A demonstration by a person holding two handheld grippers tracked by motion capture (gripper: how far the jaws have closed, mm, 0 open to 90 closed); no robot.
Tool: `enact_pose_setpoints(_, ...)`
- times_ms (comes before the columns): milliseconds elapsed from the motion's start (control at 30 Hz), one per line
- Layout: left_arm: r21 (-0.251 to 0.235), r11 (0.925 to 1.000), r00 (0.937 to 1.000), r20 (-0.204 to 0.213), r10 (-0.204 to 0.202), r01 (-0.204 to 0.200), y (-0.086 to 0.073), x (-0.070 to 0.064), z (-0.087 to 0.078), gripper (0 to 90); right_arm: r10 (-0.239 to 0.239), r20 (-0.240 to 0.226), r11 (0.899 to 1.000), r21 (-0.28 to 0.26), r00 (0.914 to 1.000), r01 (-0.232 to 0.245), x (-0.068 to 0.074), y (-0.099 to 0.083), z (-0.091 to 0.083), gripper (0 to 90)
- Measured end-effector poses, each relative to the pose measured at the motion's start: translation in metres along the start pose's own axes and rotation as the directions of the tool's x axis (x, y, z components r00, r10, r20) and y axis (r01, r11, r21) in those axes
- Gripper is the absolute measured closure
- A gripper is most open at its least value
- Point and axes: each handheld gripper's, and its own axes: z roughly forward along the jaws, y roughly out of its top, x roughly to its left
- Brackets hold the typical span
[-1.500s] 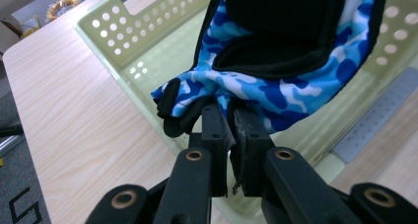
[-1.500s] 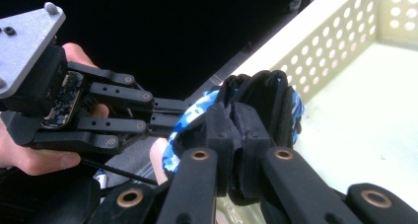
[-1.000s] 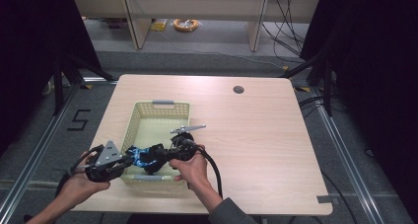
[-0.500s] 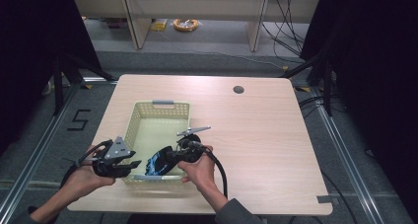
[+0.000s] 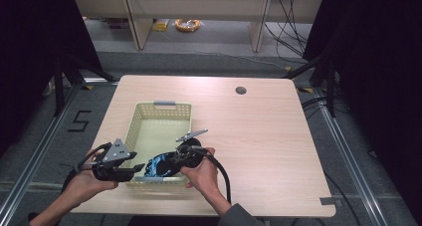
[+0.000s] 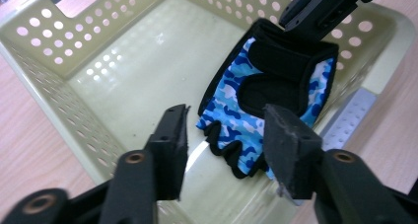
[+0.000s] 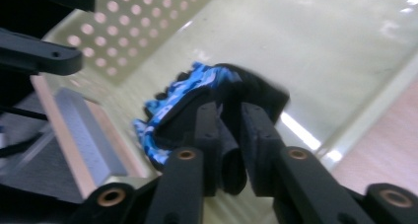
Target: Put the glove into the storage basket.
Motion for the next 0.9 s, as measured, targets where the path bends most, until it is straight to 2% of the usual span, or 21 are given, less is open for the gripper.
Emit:
enact_pose_setpoints(33, -0.007, 1.0, 1.0, -0.001, -0.007, 0.007, 0.0, -0.001, 0.0, 47.8, -0.01, 0.015, 1.0, -0.005, 0.9998, 0.01, 0.0, 0.0, -0.001, 72.1)
enact_pose_setpoints(67, -0.004, 1.0, 1.0, -0.002, 0.002, -0.002, 0.0, -0.001, -0.001, 46.5, 0.002, 0.072, 1.0, 0.024, 0.9974, -0.004, 0.002, 0.001, -0.001, 70.3)
enact_pose_setpoints(100, -0.01, 0.9999, 0.9999, -0.002, -0.013, 0.013, 0.001, -0.002, -0.002, 45.0, -0.026, 0.09, 1.0, 0.015, 0.9956, 0.025, 0.003, 0.002, -0.003, 68.0)
enact_pose_setpoints(133, -0.015, 0.9998, 0.9999, 0.0, -0.016, 0.016, 0.001, -0.003, -0.002, 44.2, -0.032, 0.087, 0.999, -0.012, 0.9957, 0.033, 0.005, 0.002, -0.004, 66.8)
enact_pose_setpoints(167, -0.015, 0.9997, 0.9999, 0.001, -0.017, 0.017, 0.002, -0.004, -0.003, 44.0, -0.024, 0.091, 1.0, -0.012, 0.9956, 0.025, 0.006, 0.004, -0.006, 65.5)
enact_pose_setpoints(267, -0.046, 0.9985, 0.9995, 0.0, -0.031, 0.031, 0.004, -0.009, -0.003, 42.6, -0.04, 0.109, 0.998, -0.036, 0.9933, 0.044, 0.008, 0.009, -0.013, 60.6)
enact_pose_setpoints(300, -0.048, 0.9984, 0.9996, 0.002, -0.03, 0.03, 0.005, -0.011, -0.005, 41.7, -0.026, 0.104, 0.999, -0.042, 0.9942, 0.031, 0.008, 0.01, -0.016, 59.7)
enact_pose_setpoints(333, -0.062, 0.9972, 0.9991, 0.003, -0.043, 0.043, 0.006, -0.013, -0.005, 40.7, -0.032, 0.099, 0.999, -0.041, 0.9946, 0.036, 0.006, 0.012, -0.019, 59.4)
enact_pose_setpoints(400, -0.068, 0.9967, 0.999, -0.002, -0.044, 0.044, 0.008, -0.014, -0.006, 37.0, -0.075, 0.075, 0.993, -0.086, 0.9944, 0.081, 0.002, 0.012, -0.023, 56.3)
enact_pose_setpoints(467, -0.082, 0.995, 0.9983, 0.006, -0.057, 0.058, 0.008, -0.017, -0.006, 35.6, -0.072, 0.075, 0.992, -0.098, 0.9945, 0.08, -0.001, 0.012, -0.028, 54.8)
enact_pose_setpoints(533, -0.088, 0.9947, 0.9985, 0.011, -0.053, 0.054, 0.008, -0.019, -0.005, 34.2, -0.062, 0.069, 0.992, -0.107, 0.9957, 0.069, -0.004, 0.01, -0.033, 52.7)
enact_pose_setpoints(567, -0.086, 0.994, 0.9977, 0.016, -0.066, 0.067, 0.008, -0.021, -0.004, 33.1, -0.079, 0.071, 0.989, -0.118, 0.9944, 0.087, -0.007, 0.009, -0.035, 51.1)
enact_pose_setpoints(600, -0.088, 0.9934, 0.9972, 0.022, -0.071, 0.073, 0.009, -0.022, -0.004, 32.4, -0.064, 0.076, 0.991, -0.112, 0.9951, 0.073, -0.008, 0.007, -0.037, 49.4)
enact_pose_setpoints(633, -0.093, 0.9921, 0.9962, 0.026, -0.083, 0.085, 0.009, -0.023, -0.003, 31.6, -0.068, 0.061, 0.99, -0.118, 0.9958, 0.075, -0.009, 0.006, -0.038, 48.6)
enact_pose_setpoints(667, -0.095, 0.991, 0.9953, 0.029, -0.092, 0.095, 0.009, -0.025, -0.002, 30.9, -0.087, 0.077, 0.988, -0.122, 0.9933, 0.096, -0.011, 0.005, -0.039, 48.0)
enact_pose_setpoints(700, -0.102, 0.9894, 0.9943, 0.04, -0.099, 0.103, 0.009, -0.026, -0.002, 30.5, -0.079, 0.087, 0.988, -0.122, 0.9931, 0.09, -0.012, 0.003, -0.042, 47.0)
enact_pose_setpoints(733, -0.1, 0.9894, 0.9939, 0.044, -0.101, 0.105, 0.01, -0.028, -0.003, 30.4, -0.074, 0.086, 0.986, -0.143, 0.9936, 0.085, -0.012, 0.001, -0.042, 46.4)
enact_pose_setpoints(767, -0.111, 0.989, 0.9943, 0.054, -0.093, 0.098, 0.01, -0.029, -0.002, 29.9, -0.077, 0.077, 0.986, -0.143, 0.9941, 0.087, -0.015, 0.0, -0.045, 45.8)
enact_pose_setpoints(800, -0.111, 0.9881, 0.9933, 0.058, -0.1, 0.106, 0.011, -0.031, -0.003, 29.3, -0.065, 0.066, 0.987, -0.143, 0.9957, 0.074, -0.015, -0.002, -0.047, 45.4)
enact_pose_setpoints(833, -0.116, 0.9867, 0.9923, 0.062, -0.107, 0.114, 0.011, -0.033, -0.002, 28.9, -0.076, 0.072, 0.984, -0.154, 0.9945, 0.086, -0.017, -0.003, -0.05, 44.6)
enact_pose_setpoints(900, -0.118, 0.9875, 0.9931, 0.068, -0.096, 0.104, 0.012, -0.034, -0.002, 28.3, -0.076, 0.062, 0.982, -0.168, 0.9951, 0.086, -0.02, -0.005, -0.053, 42.9)
